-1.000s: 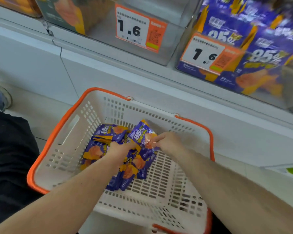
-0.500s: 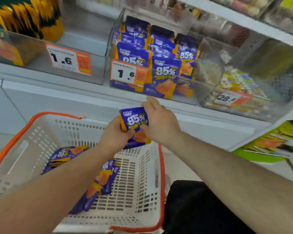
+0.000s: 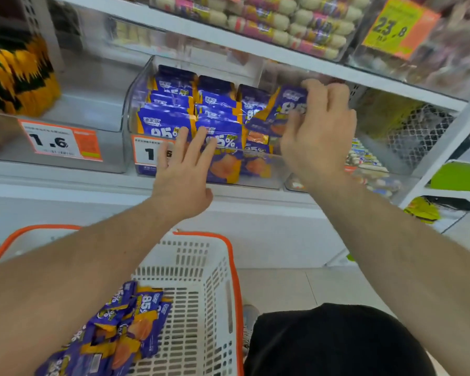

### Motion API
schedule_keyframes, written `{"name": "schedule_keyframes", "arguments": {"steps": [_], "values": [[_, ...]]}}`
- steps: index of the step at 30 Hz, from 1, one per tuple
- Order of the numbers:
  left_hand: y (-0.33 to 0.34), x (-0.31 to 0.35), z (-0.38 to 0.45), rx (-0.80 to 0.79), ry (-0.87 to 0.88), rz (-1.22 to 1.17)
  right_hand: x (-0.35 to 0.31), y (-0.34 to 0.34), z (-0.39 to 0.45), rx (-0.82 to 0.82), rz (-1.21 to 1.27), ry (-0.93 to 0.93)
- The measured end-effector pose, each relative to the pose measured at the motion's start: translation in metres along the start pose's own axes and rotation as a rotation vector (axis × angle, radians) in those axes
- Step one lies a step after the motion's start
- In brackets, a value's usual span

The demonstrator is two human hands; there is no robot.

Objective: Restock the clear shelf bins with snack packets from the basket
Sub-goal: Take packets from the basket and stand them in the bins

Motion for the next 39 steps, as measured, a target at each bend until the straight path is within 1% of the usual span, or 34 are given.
{"name": "schedule_keyframes", "arguments": {"steps": [1, 3, 5, 8, 10, 14, 15, 17, 19, 21, 22, 23, 24, 26, 27, 28, 29, 30, 31, 33, 35, 37, 39], "values": [[0.006, -0.002, 0.0, -0.011, -0.002, 0.024, 0.008, 0.007, 0.004, -0.019, -0.029, 0.033], [0.01, -0.003, -0.001, 0.02, -0.002, 0.06, 0.019, 0.027, 0.01, -0.123, -0.095, 0.07], [0.011, -0.002, -0.002, 0.073, -0.001, 0.062, 0.024, 0.055, 0.016, -0.315, -0.143, 0.084], [0.012, -0.002, -0.003, 0.147, 0.003, 0.066, 0.023, 0.109, 0.015, -0.66, -0.141, 0.075], [0.012, 0.0, -0.003, 0.184, 0.009, 0.057, 0.019, 0.144, 0.007, -0.857, -0.154, 0.033], [0.015, 0.0, -0.002, 0.224, 0.01, 0.043, 0.013, 0.197, -0.022, -1.173, -0.258, -0.095], [0.016, -0.001, -0.003, 0.233, 0.012, 0.046, 0.012, 0.206, -0.029, -1.242, -0.278, -0.13], [0.017, -0.001, -0.003, 0.251, 0.014, 0.048, 0.012, 0.223, -0.041, -1.32, -0.306, -0.2], [0.018, -0.002, -0.002, 0.245, 0.008, 0.039, 0.017, 0.237, -0.049, -1.344, -0.281, -0.174], [0.019, -0.003, -0.002, 0.225, -0.002, 0.028, 0.024, 0.242, -0.055, -1.342, -0.191, -0.045], [0.019, -0.002, -0.002, 0.21, -0.003, 0.019, 0.028, 0.239, -0.052, -1.308, -0.134, 0.046], [0.018, -0.002, -0.002, 0.199, -0.001, 0.01, 0.033, 0.234, -0.044, -1.231, -0.092, 0.111], [0.017, -0.001, -0.002, 0.192, 0.007, 0.007, 0.037, 0.223, -0.031, -1.1, -0.057, 0.172], [0.016, -0.001, -0.004, 0.184, 0.036, 0.003, 0.041, 0.179, -0.007, -0.737, 0.05, 0.305], [0.014, -0.003, -0.006, 0.187, 0.04, -0.017, 0.034, 0.153, -0.001, -0.559, 0.107, 0.319], [0.013, -0.005, -0.01, 0.188, 0.036, -0.05, 0.016, 0.125, 0.001, -0.395, 0.161, 0.271], [0.013, -0.007, -0.015, 0.182, 0.029, -0.093, -0.005, 0.102, -0.002, -0.26, 0.22, 0.184], [0.015, -0.01, -0.024, 0.169, 0.019, -0.13, -0.032, 0.084, -0.01, -0.151, 0.298, 0.077], [0.02, -0.012, -0.03, 0.149, 0.012, -0.158, -0.055, 0.072, -0.019, -0.086, 0.375, -0.015], [0.037, -0.024, -0.055, 0.039, -0.018, -0.196, -0.098, 0.076, -0.051, -0.106, 0.486, -0.123], [0.064, -0.051, -0.087, -0.148, -0.11, -0.258, -0.134, 0.1, -0.09, -0.243, 0.559, -0.148], [0.092, -0.081, -0.125, -0.375, -0.225, -0.289, -0.159, 0.132, -0.135, -0.439, 0.612, -0.091], [0.11, -0.11, -0.164, -0.505, -0.324, -0.314, -0.179, 0.169, -0.187, -0.717, 0.602, -0.017]]}}
Point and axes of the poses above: each hand's wrist, its own z-axis towards the middle knuckle, its own y-axis out of the palm, x = y × z, the point moved 10 cm from there along z, towards the middle knuckle, and after that the axes turned 4 degrees about -y, right-handed, at the moved point
